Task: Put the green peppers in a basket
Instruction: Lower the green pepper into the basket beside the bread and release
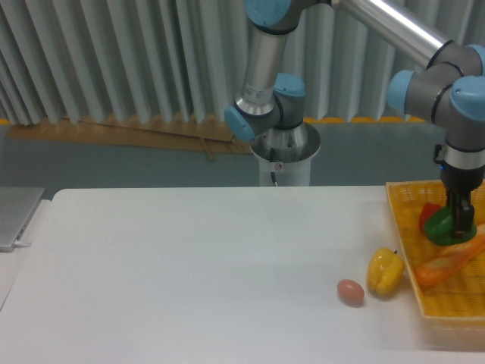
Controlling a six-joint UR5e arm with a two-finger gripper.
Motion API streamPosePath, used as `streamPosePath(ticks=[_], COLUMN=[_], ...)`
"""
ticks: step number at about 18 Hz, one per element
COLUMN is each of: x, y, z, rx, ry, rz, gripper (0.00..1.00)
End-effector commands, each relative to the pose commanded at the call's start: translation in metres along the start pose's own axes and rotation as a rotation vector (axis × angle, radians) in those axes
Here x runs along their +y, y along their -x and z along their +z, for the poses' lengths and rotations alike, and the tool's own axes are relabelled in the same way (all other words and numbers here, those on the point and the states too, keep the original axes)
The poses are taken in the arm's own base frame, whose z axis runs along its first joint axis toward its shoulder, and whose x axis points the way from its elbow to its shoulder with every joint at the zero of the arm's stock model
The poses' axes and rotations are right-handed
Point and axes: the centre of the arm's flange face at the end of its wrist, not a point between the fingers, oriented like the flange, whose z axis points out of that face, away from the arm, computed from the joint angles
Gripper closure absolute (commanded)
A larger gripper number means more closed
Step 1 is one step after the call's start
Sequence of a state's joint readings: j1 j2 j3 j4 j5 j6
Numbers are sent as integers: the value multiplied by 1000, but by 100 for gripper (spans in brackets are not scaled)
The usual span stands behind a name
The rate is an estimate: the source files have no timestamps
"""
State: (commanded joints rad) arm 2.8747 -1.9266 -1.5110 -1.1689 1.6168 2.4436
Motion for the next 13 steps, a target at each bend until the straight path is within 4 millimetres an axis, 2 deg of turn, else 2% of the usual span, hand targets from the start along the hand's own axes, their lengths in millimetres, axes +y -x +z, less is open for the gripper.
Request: streamPosePath(ticks=[7, 9, 10, 12, 13], x=[1, -2, -3, -5, -6], y=[7, 8, 8, 10, 10], z=[15, 17, 17, 16, 15], rx=[-3, -4, -5, -8, -13], ry=[-2, -9, -10, -12, -15], rz=[8, 6, 9, 12, 12], gripper=[42, 27, 23, 0, 0])
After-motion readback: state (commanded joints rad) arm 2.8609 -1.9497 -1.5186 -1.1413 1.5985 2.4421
